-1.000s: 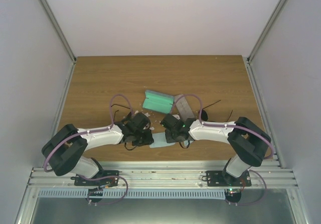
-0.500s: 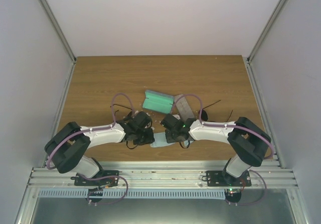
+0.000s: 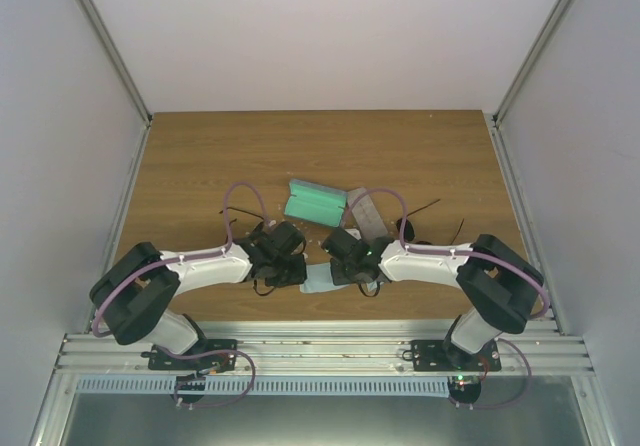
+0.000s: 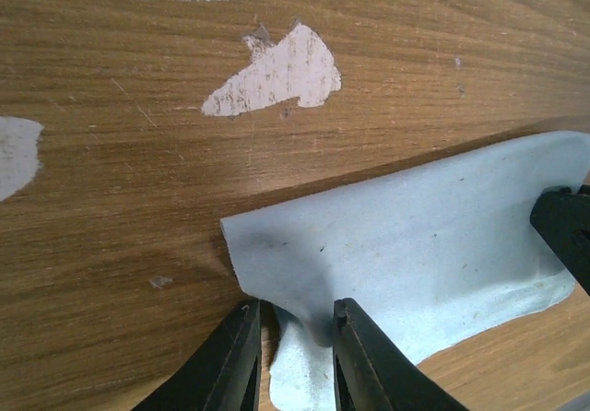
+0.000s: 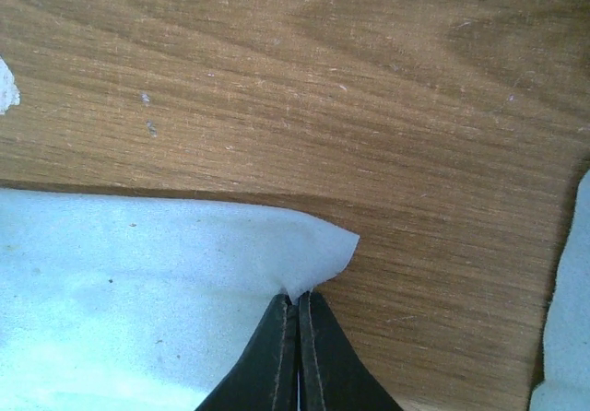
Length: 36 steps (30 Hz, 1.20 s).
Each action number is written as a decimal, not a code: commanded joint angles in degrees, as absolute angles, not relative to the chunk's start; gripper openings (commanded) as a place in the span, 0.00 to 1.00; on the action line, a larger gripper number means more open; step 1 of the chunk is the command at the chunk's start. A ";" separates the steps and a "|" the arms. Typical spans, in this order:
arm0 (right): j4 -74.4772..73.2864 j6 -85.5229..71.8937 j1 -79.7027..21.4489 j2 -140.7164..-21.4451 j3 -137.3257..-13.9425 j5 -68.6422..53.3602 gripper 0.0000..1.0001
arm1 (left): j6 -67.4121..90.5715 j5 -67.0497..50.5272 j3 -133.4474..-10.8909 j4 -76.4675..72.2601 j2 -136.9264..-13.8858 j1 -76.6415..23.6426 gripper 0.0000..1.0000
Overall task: Organize the sunglasses
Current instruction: Pick up the glasses cleaning cloth from the center of the board.
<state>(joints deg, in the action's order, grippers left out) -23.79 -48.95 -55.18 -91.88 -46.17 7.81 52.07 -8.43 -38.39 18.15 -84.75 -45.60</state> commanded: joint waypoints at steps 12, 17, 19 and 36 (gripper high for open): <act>-27.07 -50.14 -55.81 -93.53 -43.22 6.02 0.01 | 53.52 -5.74 -39.20 20.87 -90.85 -48.03 0.03; -27.16 -50.49 -55.81 -91.76 -43.72 7.09 0.01 | 53.23 -4.15 -39.96 22.02 -88.95 -47.99 0.00; -27.08 -50.49 -55.79 -90.74 -44.48 8.00 0.00 | 52.51 -3.67 -40.80 22.48 -87.85 -47.94 0.00; -25.02 -49.02 -49.42 -89.72 -58.31 15.14 0.00 | 32.75 -8.85 -58.68 27.38 -86.64 -36.55 0.00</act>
